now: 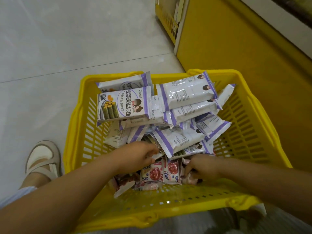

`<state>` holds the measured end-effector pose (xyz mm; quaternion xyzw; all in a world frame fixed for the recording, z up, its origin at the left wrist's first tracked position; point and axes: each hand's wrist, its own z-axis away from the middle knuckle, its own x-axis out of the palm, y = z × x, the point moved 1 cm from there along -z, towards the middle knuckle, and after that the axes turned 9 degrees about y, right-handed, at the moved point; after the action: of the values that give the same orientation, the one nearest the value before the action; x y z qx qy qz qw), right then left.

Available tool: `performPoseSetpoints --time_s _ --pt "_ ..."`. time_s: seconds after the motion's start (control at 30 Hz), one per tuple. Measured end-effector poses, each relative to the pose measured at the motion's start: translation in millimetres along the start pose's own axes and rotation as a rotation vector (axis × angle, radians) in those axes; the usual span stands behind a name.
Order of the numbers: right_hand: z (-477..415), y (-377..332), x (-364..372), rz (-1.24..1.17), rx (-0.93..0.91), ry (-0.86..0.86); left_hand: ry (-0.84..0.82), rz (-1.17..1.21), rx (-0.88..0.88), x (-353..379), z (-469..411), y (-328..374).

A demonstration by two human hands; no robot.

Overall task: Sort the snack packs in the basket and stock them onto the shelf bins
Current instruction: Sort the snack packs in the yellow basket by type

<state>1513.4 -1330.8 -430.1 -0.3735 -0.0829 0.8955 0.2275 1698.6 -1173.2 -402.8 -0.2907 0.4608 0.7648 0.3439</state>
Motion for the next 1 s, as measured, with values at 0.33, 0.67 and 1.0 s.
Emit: performPoseSetpoints --time_s 0.33,0.67,1.0 --pt "42.9 -59.8 -60.1 -0.715 -0.033 0.275 -0.240 0.413 -0.023 -33.5 22.6 17.5" --pt "49.6 -87.5 -56.9 -0.961 0.010 0.134 -0.232 -0.139 -0.162 -43.6 50.0 -6.9" --pt "74.5 24.5 -66.6 -0.102 0.299 0.124 0.036 -0.646 -0.012 -32.5 22.4 23.6"
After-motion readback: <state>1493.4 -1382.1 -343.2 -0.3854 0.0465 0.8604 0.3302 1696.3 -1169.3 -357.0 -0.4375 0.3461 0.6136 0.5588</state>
